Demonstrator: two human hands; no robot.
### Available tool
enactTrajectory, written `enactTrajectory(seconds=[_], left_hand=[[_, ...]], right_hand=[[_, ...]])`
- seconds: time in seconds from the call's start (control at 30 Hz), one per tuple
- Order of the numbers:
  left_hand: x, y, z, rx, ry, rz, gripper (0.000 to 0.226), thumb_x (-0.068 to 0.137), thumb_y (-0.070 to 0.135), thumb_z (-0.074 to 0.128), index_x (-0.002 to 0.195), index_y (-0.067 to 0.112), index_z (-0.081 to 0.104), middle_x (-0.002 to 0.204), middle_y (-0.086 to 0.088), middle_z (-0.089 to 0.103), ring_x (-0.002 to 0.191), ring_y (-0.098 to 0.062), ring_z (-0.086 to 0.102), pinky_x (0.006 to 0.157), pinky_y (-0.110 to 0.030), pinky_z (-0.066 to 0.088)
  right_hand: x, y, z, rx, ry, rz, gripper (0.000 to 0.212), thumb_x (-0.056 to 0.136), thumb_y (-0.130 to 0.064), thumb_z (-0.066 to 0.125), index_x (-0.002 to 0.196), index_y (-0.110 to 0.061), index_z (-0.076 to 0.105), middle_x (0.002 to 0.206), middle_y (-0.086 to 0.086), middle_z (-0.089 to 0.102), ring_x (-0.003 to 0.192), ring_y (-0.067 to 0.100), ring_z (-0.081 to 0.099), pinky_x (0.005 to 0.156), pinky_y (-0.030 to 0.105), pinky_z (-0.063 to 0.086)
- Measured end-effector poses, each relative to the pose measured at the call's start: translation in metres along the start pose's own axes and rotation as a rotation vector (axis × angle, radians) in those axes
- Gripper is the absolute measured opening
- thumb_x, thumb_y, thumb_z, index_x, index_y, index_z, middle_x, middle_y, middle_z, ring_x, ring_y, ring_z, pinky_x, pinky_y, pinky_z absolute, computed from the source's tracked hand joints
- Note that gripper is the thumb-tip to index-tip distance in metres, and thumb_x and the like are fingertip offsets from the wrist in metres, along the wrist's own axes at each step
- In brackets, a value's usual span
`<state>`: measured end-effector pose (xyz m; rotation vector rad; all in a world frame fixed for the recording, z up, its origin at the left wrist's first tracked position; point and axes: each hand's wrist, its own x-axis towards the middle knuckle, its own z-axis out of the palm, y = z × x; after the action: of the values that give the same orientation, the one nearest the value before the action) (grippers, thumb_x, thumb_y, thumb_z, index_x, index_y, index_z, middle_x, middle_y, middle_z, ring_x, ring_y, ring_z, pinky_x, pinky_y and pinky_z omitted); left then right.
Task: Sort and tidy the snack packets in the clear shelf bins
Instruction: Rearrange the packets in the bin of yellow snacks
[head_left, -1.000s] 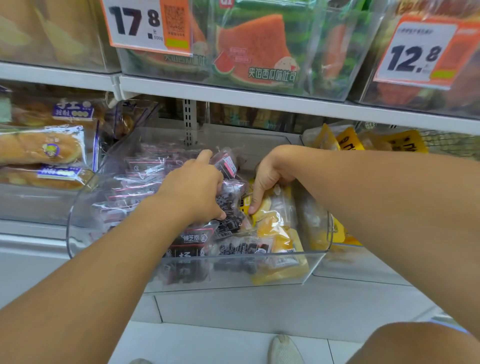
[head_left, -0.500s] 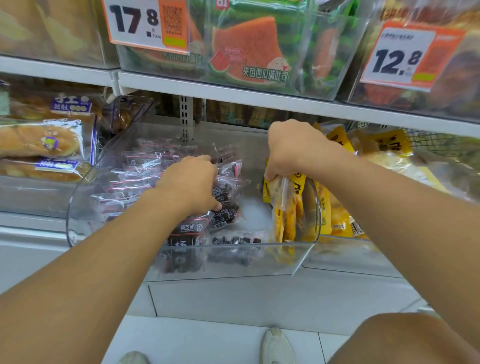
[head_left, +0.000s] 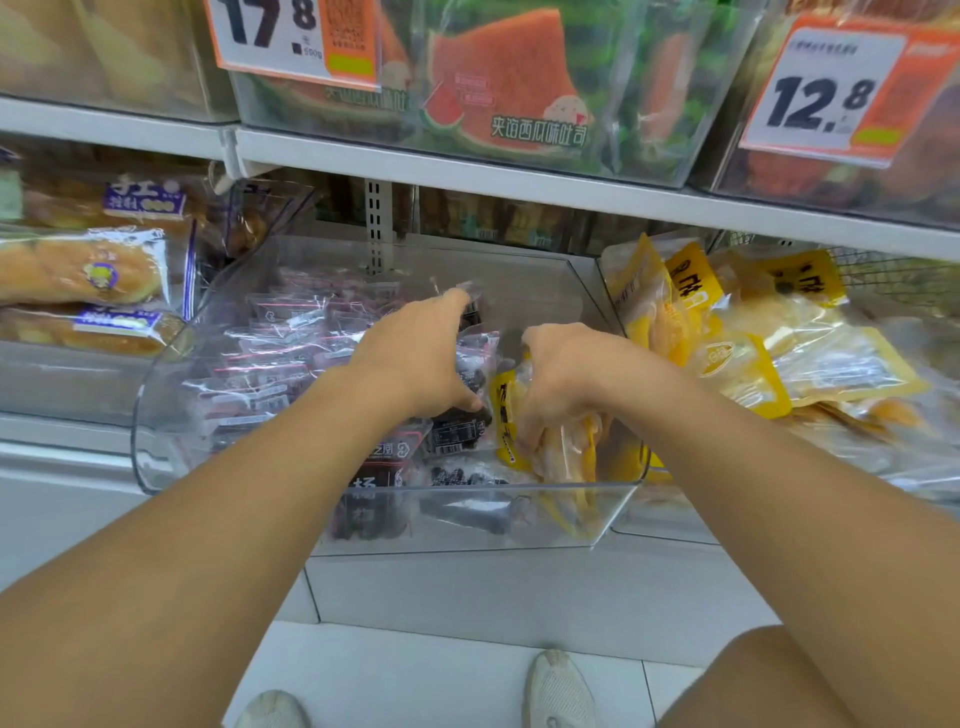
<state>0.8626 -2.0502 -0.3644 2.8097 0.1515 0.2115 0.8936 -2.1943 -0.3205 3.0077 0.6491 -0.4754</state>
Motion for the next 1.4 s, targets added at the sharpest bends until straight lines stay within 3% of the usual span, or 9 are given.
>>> enactTrajectory(seconds=[0.3, 0.57, 0.67, 0.83, 1.03, 1.13, 1.2, 1.33, 1.4], left_hand=[[0.001, -0.011, 0.001, -0.081, -0.035, 0.045, 0.118, 0.06, 0.035, 0.096, 0.155, 0.022, 0.026, 0.154, -0.002, 0.044, 0.137, -0.029, 0.045, 0.105, -0.047, 0.045], [-0.002, -0.011, -0.003, -0.384, 0.106, 0.141, 0.097, 0.06, 0.042, 0.095, 0.142, 0.031, 0.045, 0.145, 0.009, 0.052, 0.132, -0.011, 0.047, 0.105, -0.028, 0.038], [-0.004, -0.011, -0.008, -0.68, 0.136, 0.183, 0.105, 0.049, 0.054, 0.096, 0.139, 0.039, 0.043, 0.14, 0.012, 0.055, 0.13, -0.007, 0.051, 0.111, -0.038, 0.042], [-0.002, -0.013, -0.016, -1.136, 0.25, 0.207, 0.082, 0.049, 0.028, 0.098, 0.118, 0.032, 0.053, 0.12, 0.001, 0.07, 0.118, -0.014, 0.064, 0.1, -0.036, 0.052], [-0.003, -0.003, -0.011, -0.974, 0.35, 0.241, 0.088, 0.053, -0.002, 0.096, 0.121, 0.025, 0.048, 0.111, -0.005, 0.067, 0.094, -0.012, 0.071, 0.068, -0.031, 0.06], [-0.002, -0.007, -0.019, -1.008, 0.436, 0.189, 0.073, 0.053, -0.008, 0.093, 0.106, 0.019, 0.05, 0.101, -0.014, 0.066, 0.09, -0.027, 0.072, 0.066, -0.042, 0.062], [-0.01, -0.016, -0.028, -0.969, 0.46, 0.155, 0.06, 0.059, -0.016, 0.088, 0.095, 0.012, 0.049, 0.091, -0.011, 0.065, 0.08, -0.016, 0.071, 0.059, -0.031, 0.06], [-0.03, -0.05, -0.047, -0.567, 0.728, 0.134, 0.043, 0.065, -0.003, 0.088, 0.072, 0.016, 0.05, 0.062, 0.009, 0.056, 0.056, -0.005, 0.049, 0.049, -0.018, 0.041], [-0.037, -0.066, -0.053, -0.387, 0.827, 0.108, 0.038, 0.069, -0.005, 0.082, 0.068, 0.016, 0.051, 0.056, 0.005, 0.054, 0.054, -0.013, 0.046, 0.046, -0.027, 0.036]], right_hand=[[-0.02, 0.038, 0.001, 0.256, 0.587, -0.172, 0.028, 0.068, -0.02, 0.082, 0.091, -0.019, 0.065, 0.081, 0.0, 0.066, 0.077, 0.021, 0.064, 0.065, 0.037, 0.055], [-0.027, 0.042, -0.006, 0.446, 0.898, -0.454, 0.05, 0.067, -0.017, 0.089, 0.112, -0.029, 0.07, 0.092, -0.018, 0.069, 0.086, -0.001, 0.063, 0.079, 0.016, 0.051], [-0.022, 0.04, -0.009, 0.513, 0.963, -0.556, 0.047, 0.069, -0.018, 0.088, 0.111, -0.026, 0.071, 0.091, -0.02, 0.068, 0.084, -0.006, 0.062, 0.08, 0.015, 0.05], [-0.017, 0.038, -0.015, 0.607, 1.004, -0.762, 0.047, 0.075, -0.013, 0.088, 0.118, -0.014, 0.07, 0.105, -0.007, 0.074, 0.1, 0.004, 0.069, 0.089, 0.034, 0.057], [-0.021, 0.024, -0.022, 0.853, 1.129, -0.984, 0.043, 0.077, -0.009, 0.086, 0.115, 0.0, 0.067, 0.107, 0.005, 0.072, 0.103, 0.019, 0.071, 0.09, 0.042, 0.057], [-0.015, 0.019, -0.017, 1.01, 1.073, -1.023, 0.041, 0.077, 0.001, 0.084, 0.113, -0.001, 0.064, 0.105, 0.004, 0.069, 0.1, 0.014, 0.07, 0.089, 0.034, 0.055], [-0.009, 0.021, -0.013, 1.05, 1.016, -1.003, 0.038, 0.077, 0.002, 0.082, 0.111, -0.001, 0.066, 0.102, 0.002, 0.071, 0.096, 0.008, 0.069, 0.086, 0.025, 0.054], [0.008, 0.019, 0.002, 0.968, 0.89, -0.944, 0.033, 0.078, 0.003, 0.081, 0.108, -0.008, 0.074, 0.102, -0.003, 0.074, 0.095, 0.003, 0.069, 0.083, 0.019, 0.053], [0.02, 0.01, 0.01, 0.929, 0.867, -0.933, 0.036, 0.078, 0.004, 0.079, 0.11, -0.013, 0.073, 0.105, -0.006, 0.073, 0.099, 0.001, 0.068, 0.087, 0.022, 0.055]])
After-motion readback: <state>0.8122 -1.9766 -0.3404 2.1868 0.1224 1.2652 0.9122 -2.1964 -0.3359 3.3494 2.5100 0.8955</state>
